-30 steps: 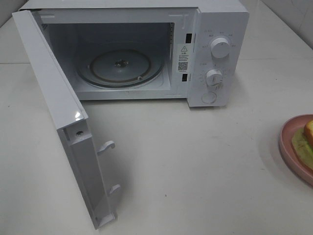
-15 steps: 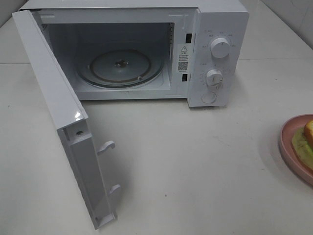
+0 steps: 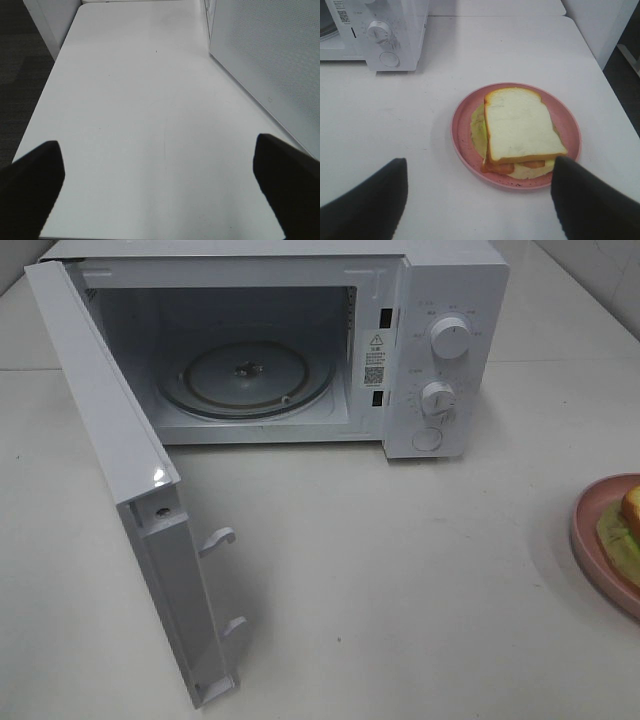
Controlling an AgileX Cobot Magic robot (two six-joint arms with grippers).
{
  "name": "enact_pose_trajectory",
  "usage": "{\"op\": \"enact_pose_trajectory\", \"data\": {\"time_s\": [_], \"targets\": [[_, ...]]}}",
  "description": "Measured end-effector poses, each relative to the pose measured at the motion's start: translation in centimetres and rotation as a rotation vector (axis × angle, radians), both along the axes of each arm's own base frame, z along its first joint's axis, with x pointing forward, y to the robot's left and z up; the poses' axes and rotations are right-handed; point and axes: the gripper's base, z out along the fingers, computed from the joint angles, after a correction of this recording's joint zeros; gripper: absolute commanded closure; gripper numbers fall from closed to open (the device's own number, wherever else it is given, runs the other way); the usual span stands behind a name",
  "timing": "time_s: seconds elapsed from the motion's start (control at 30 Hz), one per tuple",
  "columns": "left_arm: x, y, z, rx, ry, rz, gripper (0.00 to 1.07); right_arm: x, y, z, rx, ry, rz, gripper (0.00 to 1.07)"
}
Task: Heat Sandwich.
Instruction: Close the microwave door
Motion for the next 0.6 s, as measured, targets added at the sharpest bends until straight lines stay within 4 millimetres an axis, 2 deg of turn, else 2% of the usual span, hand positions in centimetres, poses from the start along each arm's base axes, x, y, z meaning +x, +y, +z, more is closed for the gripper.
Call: {"op": "enact_pose_trajectory", "data": {"time_s": [0.6], "targets": [[0.0, 0.0, 0.0, 0.0, 0.0, 0.0, 0.09, 0.0, 0.01, 0.0, 0.0, 0.0, 0.001, 0.32]]}}
